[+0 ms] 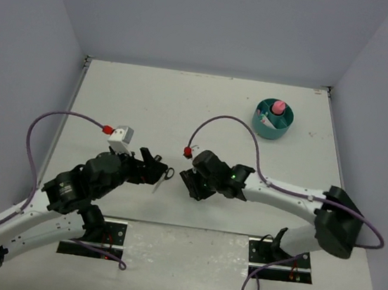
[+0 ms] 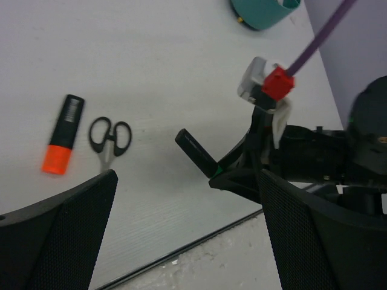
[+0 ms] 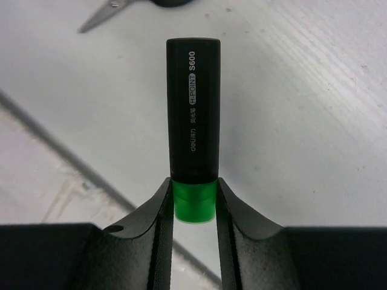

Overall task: Sort the stationery into containers
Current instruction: Pick up the stationery from the center of the board, then move the storage box to the center of the board.

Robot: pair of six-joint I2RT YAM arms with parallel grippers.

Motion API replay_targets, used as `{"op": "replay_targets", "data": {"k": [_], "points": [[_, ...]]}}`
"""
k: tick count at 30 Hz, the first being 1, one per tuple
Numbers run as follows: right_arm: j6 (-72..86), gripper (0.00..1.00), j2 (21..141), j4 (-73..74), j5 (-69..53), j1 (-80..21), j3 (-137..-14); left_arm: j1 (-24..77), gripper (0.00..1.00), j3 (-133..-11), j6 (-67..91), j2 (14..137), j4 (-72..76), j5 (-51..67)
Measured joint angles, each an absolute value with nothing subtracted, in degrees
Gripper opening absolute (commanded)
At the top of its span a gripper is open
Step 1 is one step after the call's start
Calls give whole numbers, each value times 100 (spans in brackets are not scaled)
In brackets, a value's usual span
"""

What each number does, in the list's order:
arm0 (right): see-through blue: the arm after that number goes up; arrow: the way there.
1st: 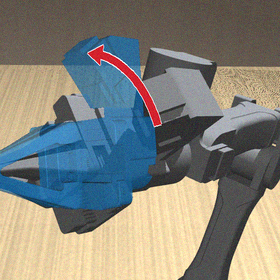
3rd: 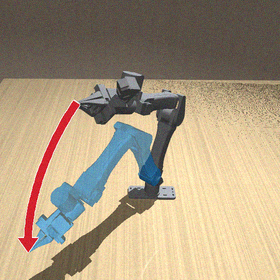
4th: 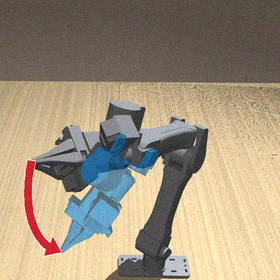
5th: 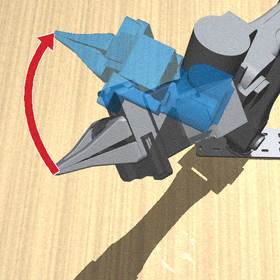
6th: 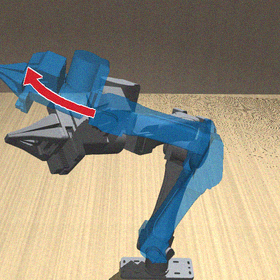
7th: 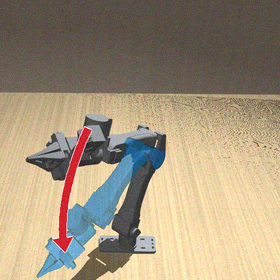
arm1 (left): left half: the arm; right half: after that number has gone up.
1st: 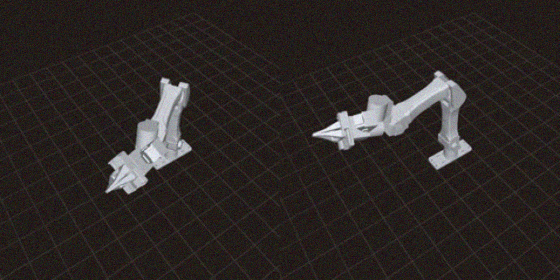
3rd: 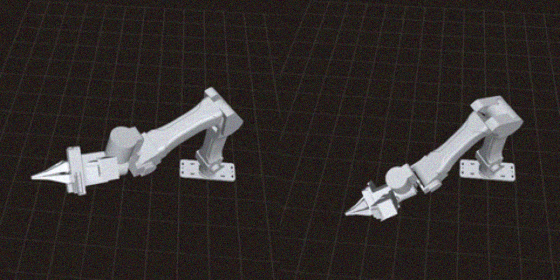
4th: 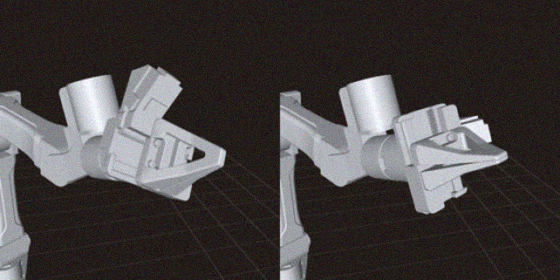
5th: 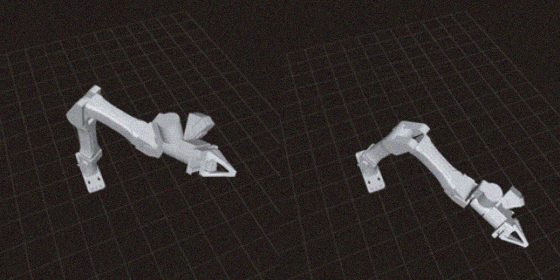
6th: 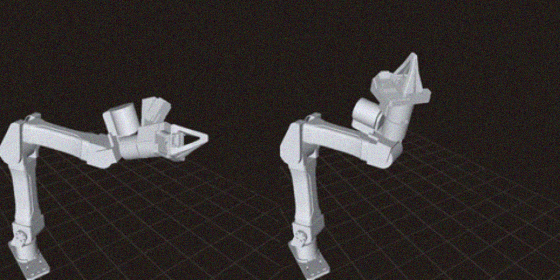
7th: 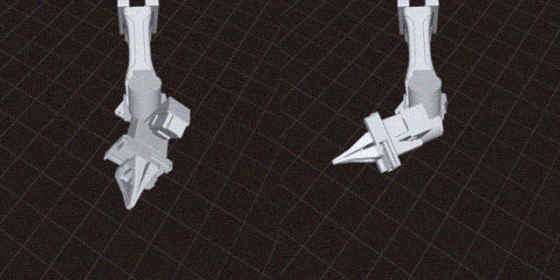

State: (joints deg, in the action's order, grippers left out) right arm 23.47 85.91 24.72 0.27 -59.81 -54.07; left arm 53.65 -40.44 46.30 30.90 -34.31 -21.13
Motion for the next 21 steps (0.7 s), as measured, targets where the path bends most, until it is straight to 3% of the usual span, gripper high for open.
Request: {"op": "replay_targets", "data": {"k": [8,9,15,17,19,20,21], "points": [[2651,0,6372,2026,-258,-6268,-4809,5369,95,-3543,5194,4486,-1562,-1037],[2693,0,6170,1991,-267,-6270,-4740,5369,89,-3537,5258,4572,-1381,-983],[2816,0,5346,1833,-475,-6279,-4428,5369,25,-3462,5515,4851,-283,-600],[2839,0,5227,1818,-502,-6285,-4376,5374,18,-3459,5556,5003,72,-391],[2849,0,5180,1849,-487,-6289,-4345,5376,1,-3459,5634,5191,403,-192],[2845,0,5169,1882,-447,-6289,-4328,5374,0,-3459,5664,5278,547,-84],[2849,13,5168,1895,-417,-6287,-4309,5372,0,-3459,5692,5379,707,24]]}}
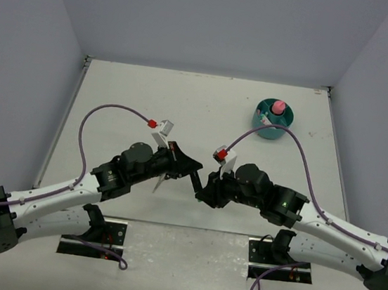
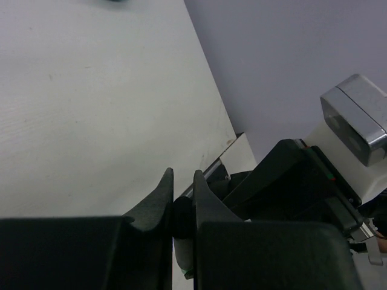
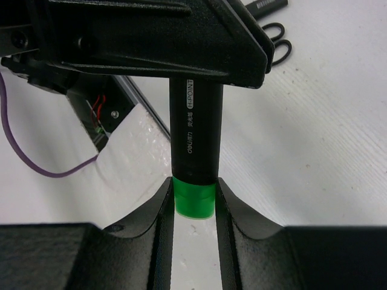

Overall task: Sort the stationery into containers
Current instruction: Move the storage box to the center of the board.

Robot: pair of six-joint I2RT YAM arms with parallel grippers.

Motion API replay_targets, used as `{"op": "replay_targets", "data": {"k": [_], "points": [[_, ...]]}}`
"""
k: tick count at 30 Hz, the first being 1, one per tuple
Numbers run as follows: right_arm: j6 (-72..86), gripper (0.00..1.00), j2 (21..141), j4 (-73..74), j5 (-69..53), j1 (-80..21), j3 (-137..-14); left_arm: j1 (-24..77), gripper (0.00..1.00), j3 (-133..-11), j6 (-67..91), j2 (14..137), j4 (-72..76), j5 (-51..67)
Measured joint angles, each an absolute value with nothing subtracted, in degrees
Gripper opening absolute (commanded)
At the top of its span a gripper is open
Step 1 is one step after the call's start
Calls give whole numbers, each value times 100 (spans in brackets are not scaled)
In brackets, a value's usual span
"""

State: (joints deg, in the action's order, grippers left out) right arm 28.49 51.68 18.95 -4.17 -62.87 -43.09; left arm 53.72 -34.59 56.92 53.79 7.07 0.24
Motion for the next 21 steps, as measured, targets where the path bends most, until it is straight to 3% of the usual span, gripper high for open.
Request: {"op": "replay_targets", "data": {"k": [2,3,7,11,16,21], "points": [[2863,48,5163,1985,-381,-6290,-4290,5373,0,-3461,5674,5560,916,180],[2888,97,5153,2036,-334,-6292,-4287,5371,0,-3465,5649,5645,978,243],[3085,99,4960,2150,173,-6303,-4274,5406,0,-3734,5361,6145,954,270],[3554,99,4387,2756,1258,-6309,-4276,5378,0,-4863,4631,7097,564,-254],[4736,99,3942,4483,2886,-6300,-4435,5196,0,-7717,3514,9230,383,-702],[5421,99,3489,5834,3650,-6300,-4569,5104,0,-10303,2484,11235,533,-953]]}}
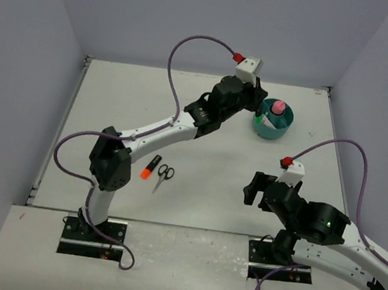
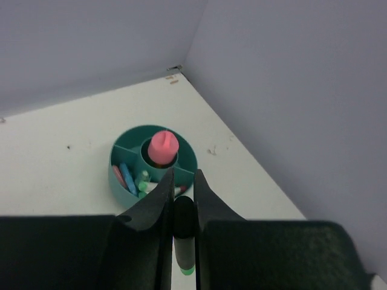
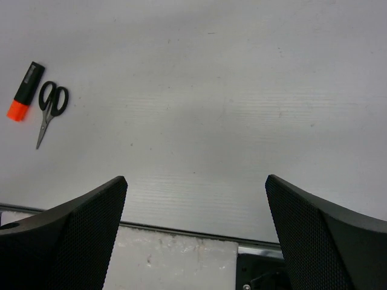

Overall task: Sort the stationery into containers
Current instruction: Move the storage box to the center of the board.

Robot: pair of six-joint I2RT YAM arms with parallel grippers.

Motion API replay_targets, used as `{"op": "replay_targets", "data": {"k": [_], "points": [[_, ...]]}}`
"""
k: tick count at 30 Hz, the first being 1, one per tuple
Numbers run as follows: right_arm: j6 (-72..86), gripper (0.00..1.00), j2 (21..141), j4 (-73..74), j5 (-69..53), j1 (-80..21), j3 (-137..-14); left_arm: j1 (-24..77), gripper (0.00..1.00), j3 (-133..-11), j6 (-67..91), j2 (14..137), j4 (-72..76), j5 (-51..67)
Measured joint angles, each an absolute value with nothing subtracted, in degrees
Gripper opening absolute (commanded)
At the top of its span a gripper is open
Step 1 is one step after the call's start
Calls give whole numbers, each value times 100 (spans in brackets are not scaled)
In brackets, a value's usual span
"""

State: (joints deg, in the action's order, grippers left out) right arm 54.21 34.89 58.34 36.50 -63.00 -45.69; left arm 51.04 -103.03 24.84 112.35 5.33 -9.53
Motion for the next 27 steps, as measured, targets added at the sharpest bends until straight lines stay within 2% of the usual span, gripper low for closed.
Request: {"op": "replay_targets", "data": {"k": [5,14,23,27], "points": [[5484,99,3131,6392,3558,-6300,-4902,5063,0,-11979,1784,12815,886,-1123],[5616,99,2688,6812,3308,-6300,-5269,4958,0,-12945,1348,14237,1920,-1317],[5828,99,1245,6904,3431,-6299,-5254,4592,0,-13224,1460,14440,2619,-1376],[5900,99,1053,6921,3511,-6300,-5246,4490,0,-13225,1498,14440,2710,-1367]]}}
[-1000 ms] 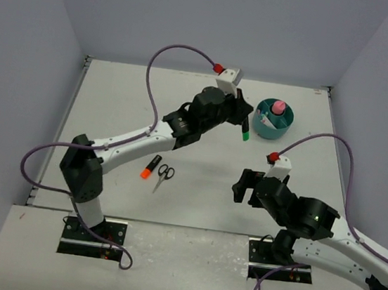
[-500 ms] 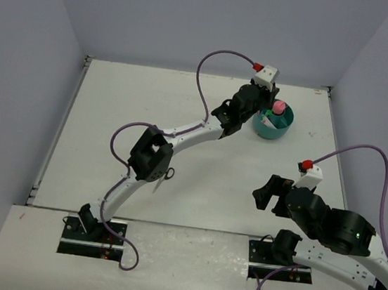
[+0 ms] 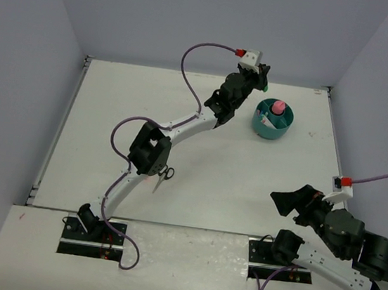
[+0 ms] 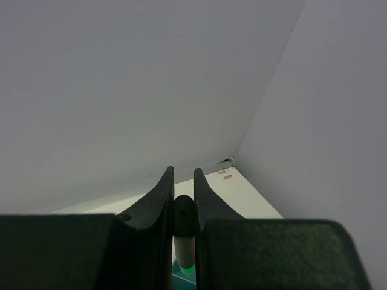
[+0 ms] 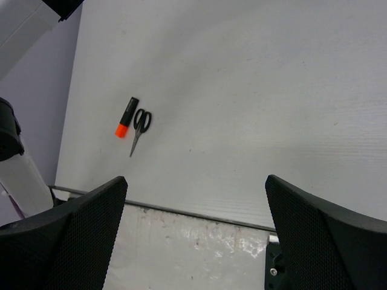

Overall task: Sort the stationery into containers
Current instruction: Move the storage box to the center of the board.

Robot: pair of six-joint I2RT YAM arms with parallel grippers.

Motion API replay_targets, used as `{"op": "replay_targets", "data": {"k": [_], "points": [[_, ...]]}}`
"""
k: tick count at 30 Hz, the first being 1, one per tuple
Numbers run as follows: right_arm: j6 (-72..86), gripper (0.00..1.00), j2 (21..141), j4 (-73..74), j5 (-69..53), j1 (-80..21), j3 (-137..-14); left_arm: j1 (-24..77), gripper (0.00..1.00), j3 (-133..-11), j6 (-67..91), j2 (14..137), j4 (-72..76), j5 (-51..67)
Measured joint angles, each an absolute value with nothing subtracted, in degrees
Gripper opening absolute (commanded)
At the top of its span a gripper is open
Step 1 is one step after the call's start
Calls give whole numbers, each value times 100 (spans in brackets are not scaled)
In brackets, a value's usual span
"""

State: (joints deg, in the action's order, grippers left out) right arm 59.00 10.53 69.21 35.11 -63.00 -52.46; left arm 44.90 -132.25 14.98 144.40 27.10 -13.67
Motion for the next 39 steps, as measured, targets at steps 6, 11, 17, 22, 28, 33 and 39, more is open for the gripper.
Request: {"op": "replay_targets", "data": {"k": [6,11,17,22,28,33,39], "points": [[5905,99,1510,6939,3504,-6300,-5236,4507,0,-13225,1522,14440,2778,-1306],[5905,99,1776,6928,3498,-6300,-5226,4512,0,-13235,1552,14444,2870,-1199],[5912,99,1274,6933,3503,-6300,-5205,4512,0,-13280,1604,14446,2923,-1054],[5910,99,1195,6934,3503,-6300,-5203,4512,0,-13288,1674,14446,2922,-944],[5886,99,1550,6911,3462,-6300,-5203,4512,0,-13292,1740,14505,2923,-857],[5848,99,1668,6880,3389,-6300,-5201,4512,0,-13228,1873,14521,2921,-721],[5835,99,1560,6853,3356,-6300,-5199,4512,0,-13131,2055,14518,2950,-471]]}}
